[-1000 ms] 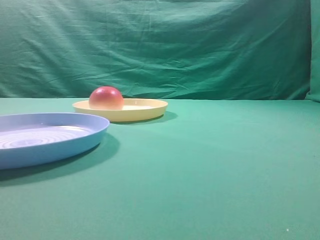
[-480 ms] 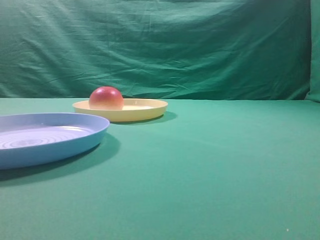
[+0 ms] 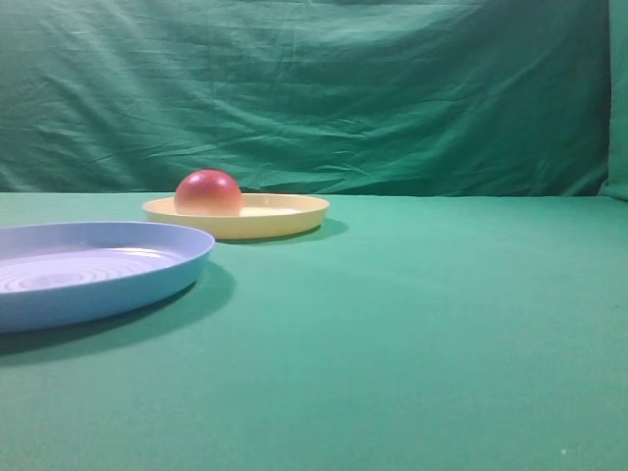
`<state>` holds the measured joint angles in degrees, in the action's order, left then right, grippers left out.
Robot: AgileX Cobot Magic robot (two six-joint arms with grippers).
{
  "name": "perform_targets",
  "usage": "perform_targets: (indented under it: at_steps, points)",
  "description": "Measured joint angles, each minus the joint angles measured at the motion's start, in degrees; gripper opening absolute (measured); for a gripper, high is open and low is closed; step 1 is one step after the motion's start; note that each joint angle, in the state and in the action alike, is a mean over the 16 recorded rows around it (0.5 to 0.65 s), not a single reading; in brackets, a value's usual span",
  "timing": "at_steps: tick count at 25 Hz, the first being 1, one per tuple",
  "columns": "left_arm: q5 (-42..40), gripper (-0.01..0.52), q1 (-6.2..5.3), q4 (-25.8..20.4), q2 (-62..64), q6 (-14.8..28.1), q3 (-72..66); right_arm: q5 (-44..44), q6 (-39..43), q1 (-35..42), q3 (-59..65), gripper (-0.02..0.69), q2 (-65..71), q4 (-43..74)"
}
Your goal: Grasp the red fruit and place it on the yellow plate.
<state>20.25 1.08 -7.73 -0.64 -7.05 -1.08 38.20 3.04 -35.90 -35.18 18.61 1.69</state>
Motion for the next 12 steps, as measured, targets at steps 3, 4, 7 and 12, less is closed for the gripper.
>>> perform_targets:
  at_steps: [3, 4, 7, 12]
  points:
    - [0.0, 0.157, 0.00, 0.0, 0.0, 0.0, 0.0, 1.9, 0.0, 0.0, 1.9, 0.000, -3.7, 0.1]
    - [0.0, 0.157, 0.00, 0.0, 0.0, 0.0, 0.0, 2.4, 0.0, 0.0, 2.6, 0.000, -4.8, 0.2]
    - [0.0, 0.157, 0.00, 0.0, 0.0, 0.0, 0.0, 3.4, 0.0, 0.0, 4.3, 0.000, -6.7, 0.5]
    - [0.0, 0.157, 0.00, 0.0, 0.0, 0.0, 0.0, 2.1, 0.1, 0.9, 8.3, 0.000, -7.8, 1.1]
